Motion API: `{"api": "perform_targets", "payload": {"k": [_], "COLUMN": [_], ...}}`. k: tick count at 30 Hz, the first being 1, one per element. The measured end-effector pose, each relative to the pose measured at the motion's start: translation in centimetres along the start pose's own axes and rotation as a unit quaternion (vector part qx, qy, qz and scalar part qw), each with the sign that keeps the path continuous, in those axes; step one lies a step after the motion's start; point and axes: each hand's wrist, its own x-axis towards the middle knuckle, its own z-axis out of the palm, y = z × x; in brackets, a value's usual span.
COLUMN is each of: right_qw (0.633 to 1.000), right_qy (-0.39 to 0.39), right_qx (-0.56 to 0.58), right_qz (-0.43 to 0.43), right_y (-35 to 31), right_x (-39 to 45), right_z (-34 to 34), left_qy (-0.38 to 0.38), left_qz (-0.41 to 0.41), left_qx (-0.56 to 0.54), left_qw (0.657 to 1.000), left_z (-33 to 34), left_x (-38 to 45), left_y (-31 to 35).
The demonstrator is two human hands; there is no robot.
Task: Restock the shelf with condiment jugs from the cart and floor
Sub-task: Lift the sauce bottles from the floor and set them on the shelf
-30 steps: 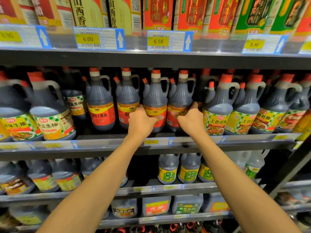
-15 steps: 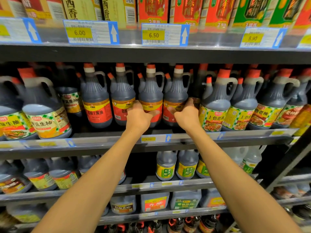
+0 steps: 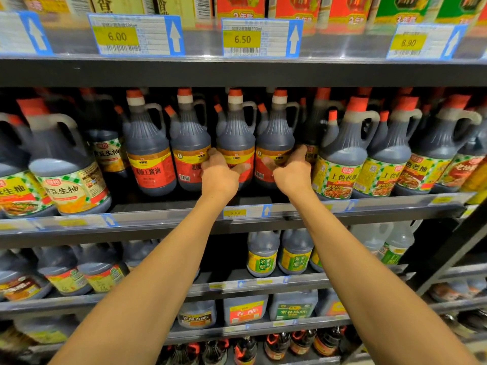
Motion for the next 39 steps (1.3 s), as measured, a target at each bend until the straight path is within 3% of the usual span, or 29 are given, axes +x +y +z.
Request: {"api": "perform_targets", "payload": {"k": [5,10,17,23,30,39], "right_qw": [1.0,0.997,0.996,0.99,0.988,0.983], "right_qy": [0.018,0.037,0.033,0.107,0.104,0.099], "right_qx": [-0.023,-0.072,-0.079,-0.09,-0.101,-0.124], "right_qz": [0.001,-0.007,-0.007,-0.022,-0.06,-0.089], "right_y": [0.2,0.3,0.1,0.2,0.0,0.3], "right_x": [0.4,0.4,0.6,-0.2,-0.2,0.2], "right_z": [0.1,0.5,0.2,0.5,0.2,0.2], "left_qy": [0.0,0.045,0.033,0.039,0.086,0.052], "left_qz": [-0.016,0.029,0.035,0.043,0.107,0.138], "left_qx": [-0.019,0.019,0.037,0.032,0.062,0.133], "left_qw": [1.0,0.998,0.998,0.998,0.989,0.98], "left_z": [-0.3,-0.6,-1.0,-1.3,-1.8,-2.0], "left_x": [-0.2,-0.3,-0.5,-1.2,-2.4,-0.9], "left_y": [0.5,-0.2,0.0,0.2,0.6,0.0]}}
